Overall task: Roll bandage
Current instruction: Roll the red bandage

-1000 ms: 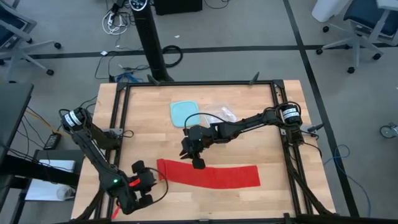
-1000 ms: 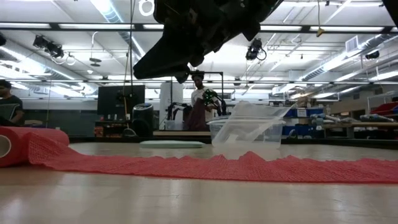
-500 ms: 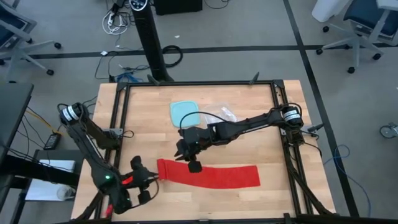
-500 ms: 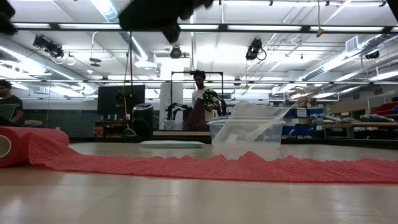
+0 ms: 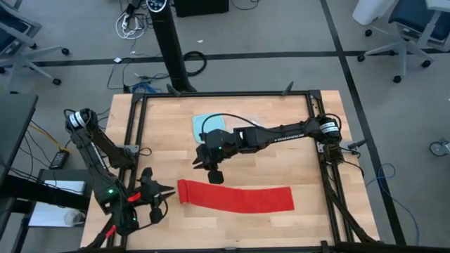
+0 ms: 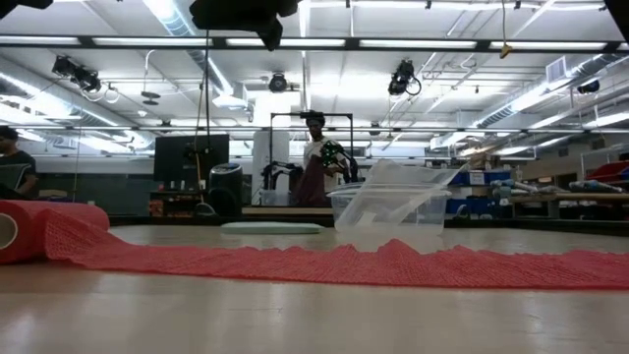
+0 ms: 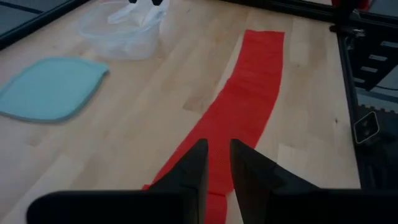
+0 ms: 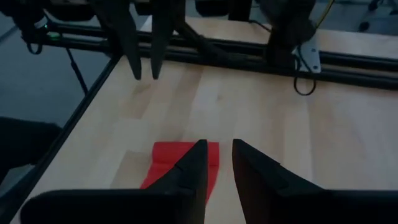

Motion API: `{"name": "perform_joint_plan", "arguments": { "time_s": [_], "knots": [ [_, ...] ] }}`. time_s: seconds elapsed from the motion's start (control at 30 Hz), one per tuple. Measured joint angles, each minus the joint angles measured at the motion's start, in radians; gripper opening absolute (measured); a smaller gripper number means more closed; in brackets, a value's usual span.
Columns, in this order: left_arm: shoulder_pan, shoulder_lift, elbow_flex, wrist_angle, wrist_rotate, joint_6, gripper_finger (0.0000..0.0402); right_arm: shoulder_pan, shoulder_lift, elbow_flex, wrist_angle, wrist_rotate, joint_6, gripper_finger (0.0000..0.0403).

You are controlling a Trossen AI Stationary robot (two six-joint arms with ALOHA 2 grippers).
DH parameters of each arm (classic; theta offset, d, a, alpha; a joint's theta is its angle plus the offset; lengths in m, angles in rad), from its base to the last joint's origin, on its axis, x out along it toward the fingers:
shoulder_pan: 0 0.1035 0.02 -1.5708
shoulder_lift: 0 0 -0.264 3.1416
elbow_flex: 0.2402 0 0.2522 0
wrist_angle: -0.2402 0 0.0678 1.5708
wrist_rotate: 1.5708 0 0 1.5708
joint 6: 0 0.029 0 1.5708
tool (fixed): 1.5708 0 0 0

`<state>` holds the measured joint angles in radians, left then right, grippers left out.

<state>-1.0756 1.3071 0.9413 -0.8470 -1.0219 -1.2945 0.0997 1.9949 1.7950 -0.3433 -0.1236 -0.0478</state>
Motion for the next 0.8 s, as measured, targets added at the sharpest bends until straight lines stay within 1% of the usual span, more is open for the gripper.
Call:
{"name": "perform_joint_plan", "arguments": {
  "time_s": [0.23,0.33,0.37,0.5,0.6,0.7,0.8],
  "knots": [
    [0.000,-0.004,0.000,-0.043,-0.019,-0.035,0.0072,-0.012,0.000,0.000,0.120,-0.004,0.013,0.0073],
    [0.000,-0.015,0.000,-0.056,-0.022,-0.045,0.0072,0.014,0.026,0.005,0.163,-0.003,0.016,0.0073],
    [0.000,-0.018,0.000,-0.060,-0.023,-0.048,0.0072,0.026,0.034,0.003,0.151,0.000,0.016,0.0073],
    [-0.001,-0.049,-0.001,-0.079,-0.022,-0.049,0.0072,0.075,0.096,0.000,0.158,0.037,0.034,0.0073],
    [-0.005,-0.075,-0.001,-0.102,-0.020,-0.050,0.0072,0.104,0.149,0.016,0.175,0.051,0.084,0.0073],
    [-0.006,-0.102,-0.001,-0.123,-0.009,-0.050,0.0072,0.131,0.218,0.063,0.165,0.052,0.121,0.0073],
    [-0.007,-0.122,-0.001,-0.144,0.002,-0.050,0.0072,0.146,0.283,0.147,0.152,0.049,0.127,0.0073]
  ]
}}
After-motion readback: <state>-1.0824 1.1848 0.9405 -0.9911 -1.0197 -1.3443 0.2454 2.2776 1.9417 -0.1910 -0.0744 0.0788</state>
